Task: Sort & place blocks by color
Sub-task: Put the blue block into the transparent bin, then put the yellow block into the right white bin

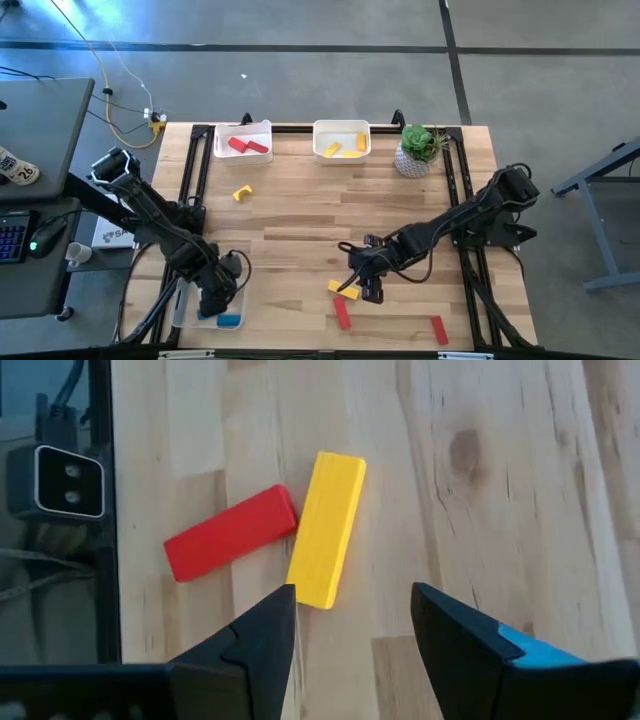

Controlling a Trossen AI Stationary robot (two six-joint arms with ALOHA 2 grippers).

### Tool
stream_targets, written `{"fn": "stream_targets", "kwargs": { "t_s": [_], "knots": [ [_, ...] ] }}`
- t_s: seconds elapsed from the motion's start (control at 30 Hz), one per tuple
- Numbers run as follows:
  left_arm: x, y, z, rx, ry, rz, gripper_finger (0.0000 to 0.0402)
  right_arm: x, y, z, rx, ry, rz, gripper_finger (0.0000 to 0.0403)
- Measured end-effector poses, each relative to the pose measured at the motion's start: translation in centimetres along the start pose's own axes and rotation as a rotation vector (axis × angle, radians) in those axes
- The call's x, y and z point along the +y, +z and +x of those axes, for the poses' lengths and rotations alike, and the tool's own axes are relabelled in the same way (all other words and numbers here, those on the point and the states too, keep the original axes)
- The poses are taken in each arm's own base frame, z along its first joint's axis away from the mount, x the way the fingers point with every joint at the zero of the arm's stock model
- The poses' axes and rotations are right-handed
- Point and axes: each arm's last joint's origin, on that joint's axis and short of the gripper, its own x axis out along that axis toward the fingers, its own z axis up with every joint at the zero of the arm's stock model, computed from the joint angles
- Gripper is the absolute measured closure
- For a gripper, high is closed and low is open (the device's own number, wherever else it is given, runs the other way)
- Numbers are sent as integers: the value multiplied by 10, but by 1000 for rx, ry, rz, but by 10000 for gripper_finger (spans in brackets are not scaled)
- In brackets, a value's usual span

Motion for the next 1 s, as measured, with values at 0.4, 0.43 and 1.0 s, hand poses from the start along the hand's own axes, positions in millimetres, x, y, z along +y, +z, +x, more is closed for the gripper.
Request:
{"fn": "stream_targets", "kwargs": {
  "t_s": [0.4, 0.43, 1.0],
  "knots": [
    [9, 18, -4, 8, -23, -31, 284, -6, 0, 23, 4, 83, -44, 217],
    [10, 20, -4, 6, -23, -37, 280, -7, 1, 25, 5, 101, -42, 217],
    [12, 22, -4, -42, 4, -43, 208, -12, 4, 31, 32, 138, -16, 217]
  ]
}}
